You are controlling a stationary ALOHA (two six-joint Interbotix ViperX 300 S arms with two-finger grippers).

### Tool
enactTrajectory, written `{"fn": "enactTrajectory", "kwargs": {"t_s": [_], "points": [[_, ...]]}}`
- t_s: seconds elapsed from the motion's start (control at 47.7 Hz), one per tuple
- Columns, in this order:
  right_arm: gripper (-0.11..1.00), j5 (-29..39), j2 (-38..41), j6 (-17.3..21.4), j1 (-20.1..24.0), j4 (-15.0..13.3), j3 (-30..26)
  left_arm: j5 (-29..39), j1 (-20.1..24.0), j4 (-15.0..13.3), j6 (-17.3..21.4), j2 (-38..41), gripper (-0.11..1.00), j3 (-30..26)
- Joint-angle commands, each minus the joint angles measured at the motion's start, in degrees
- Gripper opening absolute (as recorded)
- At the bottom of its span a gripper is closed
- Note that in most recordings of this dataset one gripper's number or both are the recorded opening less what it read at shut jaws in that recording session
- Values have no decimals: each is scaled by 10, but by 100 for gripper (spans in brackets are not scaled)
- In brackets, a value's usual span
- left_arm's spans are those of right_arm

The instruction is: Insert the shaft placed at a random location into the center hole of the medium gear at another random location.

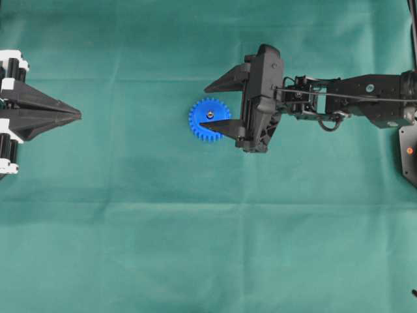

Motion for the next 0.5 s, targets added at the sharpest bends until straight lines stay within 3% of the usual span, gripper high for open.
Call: {"fn": "enactTrajectory", "kwargs": {"t_s": [0.0,0.21,0.483], "points": [[86,1,-15,-4,1,0,-5,-3,-1,2,0,4,0,-11],[86,1,-28,-2,2,1,8,-3,-1,2,-1,5,0,-10],[86,-2,-96,0,1,11,76,-4,-1,1,-1,5,0,-11]]}}
